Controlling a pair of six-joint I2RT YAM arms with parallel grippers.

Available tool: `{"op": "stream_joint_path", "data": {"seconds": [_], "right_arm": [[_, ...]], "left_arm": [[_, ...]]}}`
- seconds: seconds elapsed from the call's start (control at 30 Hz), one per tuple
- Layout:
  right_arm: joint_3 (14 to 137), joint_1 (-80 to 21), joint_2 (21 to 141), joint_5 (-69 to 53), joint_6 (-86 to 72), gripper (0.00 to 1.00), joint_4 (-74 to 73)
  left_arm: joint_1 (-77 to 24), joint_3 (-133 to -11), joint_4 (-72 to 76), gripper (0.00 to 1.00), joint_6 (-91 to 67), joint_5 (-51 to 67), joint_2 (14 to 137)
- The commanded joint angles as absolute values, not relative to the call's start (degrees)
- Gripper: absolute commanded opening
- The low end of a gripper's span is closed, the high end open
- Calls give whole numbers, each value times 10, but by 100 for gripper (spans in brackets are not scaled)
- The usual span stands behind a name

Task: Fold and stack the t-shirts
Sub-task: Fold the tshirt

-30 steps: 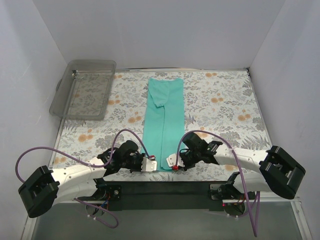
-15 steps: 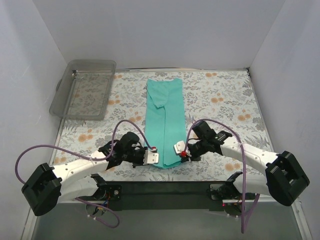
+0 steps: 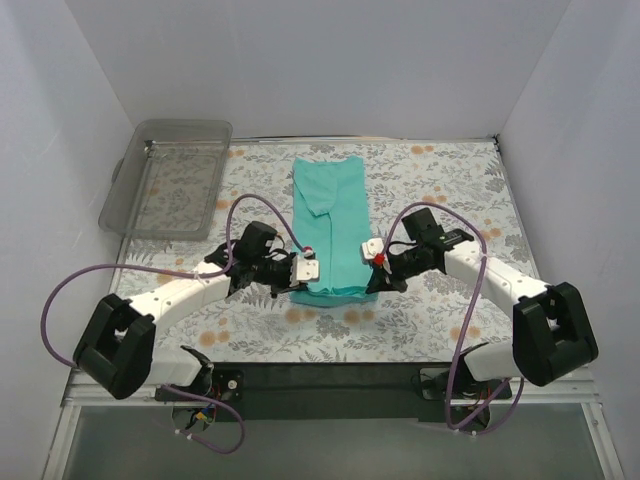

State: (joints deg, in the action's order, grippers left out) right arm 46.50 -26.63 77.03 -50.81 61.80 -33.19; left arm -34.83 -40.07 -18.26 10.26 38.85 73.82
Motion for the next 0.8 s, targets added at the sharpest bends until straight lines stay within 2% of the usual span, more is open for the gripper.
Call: {"op": "stream_joint_path", "data": {"seconds": [0.0, 0.37, 0.77], "right_arm": [[527, -237, 804, -534, 631, 1, -349], [648, -187, 916, -548, 621, 1, -350], [767, -159, 1026, -561, 589, 1, -351]], "left_arm": [[-322, -457, -173, 0, 133, 421, 781], [-267, -605, -178, 0, 161, 430, 919], [-234, -679, -165, 0, 159, 435, 996]]}}
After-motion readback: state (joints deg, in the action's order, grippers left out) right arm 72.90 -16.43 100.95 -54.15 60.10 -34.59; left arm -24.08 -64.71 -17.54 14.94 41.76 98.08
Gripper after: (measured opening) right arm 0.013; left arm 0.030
